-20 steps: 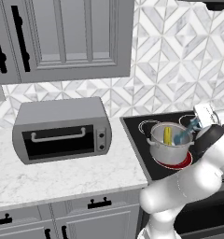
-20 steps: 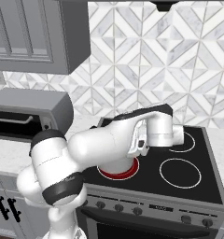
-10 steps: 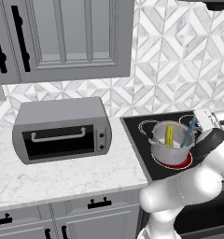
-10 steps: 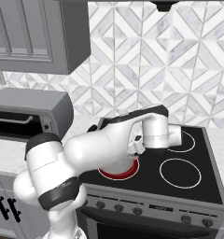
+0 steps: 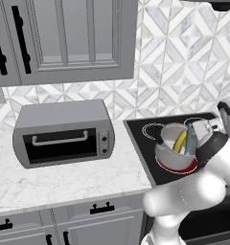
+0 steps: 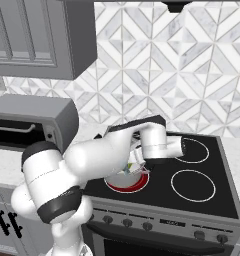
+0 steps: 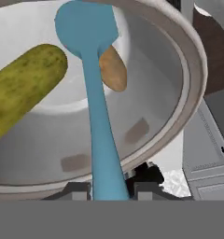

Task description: Put the sweet potato and cucumber in the pot. Retrieve the spatula and lightly stir the vegetables in the pot.

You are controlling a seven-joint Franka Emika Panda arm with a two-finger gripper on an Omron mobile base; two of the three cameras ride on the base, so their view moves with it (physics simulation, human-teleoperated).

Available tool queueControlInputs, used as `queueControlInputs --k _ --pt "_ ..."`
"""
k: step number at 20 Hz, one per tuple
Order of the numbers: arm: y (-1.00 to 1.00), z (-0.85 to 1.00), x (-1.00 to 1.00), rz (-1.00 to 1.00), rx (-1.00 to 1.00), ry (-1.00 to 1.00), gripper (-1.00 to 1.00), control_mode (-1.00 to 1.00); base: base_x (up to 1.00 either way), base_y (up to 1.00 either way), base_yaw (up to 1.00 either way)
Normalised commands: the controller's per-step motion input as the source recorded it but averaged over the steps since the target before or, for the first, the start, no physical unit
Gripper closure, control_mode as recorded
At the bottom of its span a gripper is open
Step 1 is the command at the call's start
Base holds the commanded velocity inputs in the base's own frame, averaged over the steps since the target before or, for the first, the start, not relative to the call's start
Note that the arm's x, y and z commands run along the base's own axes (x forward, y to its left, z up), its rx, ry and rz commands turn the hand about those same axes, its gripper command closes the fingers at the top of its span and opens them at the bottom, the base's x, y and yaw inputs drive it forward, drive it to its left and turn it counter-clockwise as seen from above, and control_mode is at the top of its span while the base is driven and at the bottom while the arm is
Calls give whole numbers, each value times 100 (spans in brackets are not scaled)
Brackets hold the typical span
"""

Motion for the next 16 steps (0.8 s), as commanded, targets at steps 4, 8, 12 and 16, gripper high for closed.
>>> queueControlInputs --k 4,8,12,16 --pt "12 -7 35 0 0 0 100 -100 0 0 0" --pt "11 2 18 0 0 0 100 -100 0 0 0" --pt "1 18 -1 0 0 0 100 -100 0 0 0" --pt "0 12 -27 0 5 4 100 -100 0 0 0"
